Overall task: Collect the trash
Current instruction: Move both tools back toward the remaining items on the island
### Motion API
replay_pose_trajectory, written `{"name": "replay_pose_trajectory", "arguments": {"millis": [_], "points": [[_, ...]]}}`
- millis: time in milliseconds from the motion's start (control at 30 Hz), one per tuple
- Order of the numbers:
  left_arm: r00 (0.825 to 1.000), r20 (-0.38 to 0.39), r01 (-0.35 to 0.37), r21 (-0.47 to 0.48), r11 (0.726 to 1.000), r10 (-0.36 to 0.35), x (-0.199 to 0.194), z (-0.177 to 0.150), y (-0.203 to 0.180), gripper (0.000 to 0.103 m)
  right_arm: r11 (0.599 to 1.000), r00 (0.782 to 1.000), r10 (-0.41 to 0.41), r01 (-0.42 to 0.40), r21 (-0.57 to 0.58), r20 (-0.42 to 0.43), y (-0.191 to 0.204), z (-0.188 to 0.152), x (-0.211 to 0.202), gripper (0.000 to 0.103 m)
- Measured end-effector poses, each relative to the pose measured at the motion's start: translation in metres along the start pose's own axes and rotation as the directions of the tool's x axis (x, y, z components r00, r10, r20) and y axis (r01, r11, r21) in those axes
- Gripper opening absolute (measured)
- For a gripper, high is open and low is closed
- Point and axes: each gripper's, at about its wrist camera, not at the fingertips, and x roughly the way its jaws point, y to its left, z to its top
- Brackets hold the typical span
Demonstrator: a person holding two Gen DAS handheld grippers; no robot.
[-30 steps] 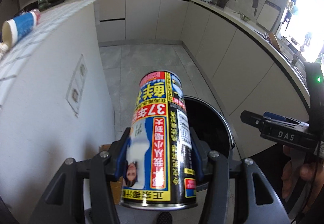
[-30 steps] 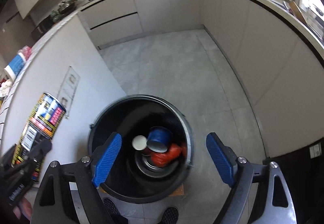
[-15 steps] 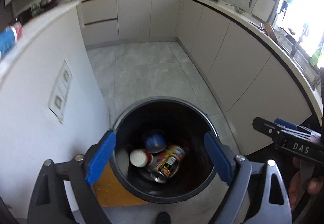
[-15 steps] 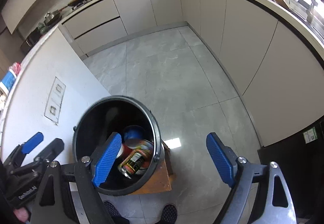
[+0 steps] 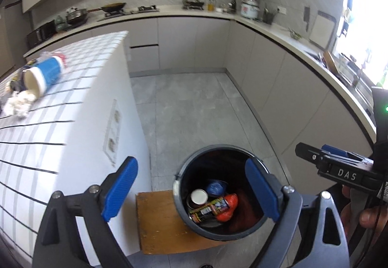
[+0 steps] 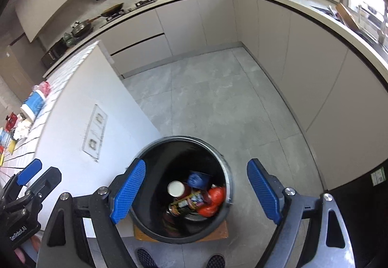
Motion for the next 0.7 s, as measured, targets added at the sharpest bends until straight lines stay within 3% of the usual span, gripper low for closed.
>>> {"name": "replay_pose_trajectory", "arguments": {"millis": [400,500,700], "points": [[0.993,0.061,-0.091,-0.099,0.991,0.097,-0.029,0.01,0.075,0.094,0.992,0.999,-0.002,0.006,-0.128,0.032,0.087,0.019,-0.005,0.088],[0.988,0.082,-0.12,-0.116,0.986,0.13,-0.04,0.01,0.099,0.097,0.985,0.998,-0.028,0.037,-0.168,0.058,0.113,0.023,-0.004,0.099],[0.974,0.083,-0.192,-0.185,0.964,0.21,-0.059,0.004,0.16,0.102,0.978,0.999,0.027,-0.018,-0.206,0.043,0.163,0.03,0.003,0.103]]}}
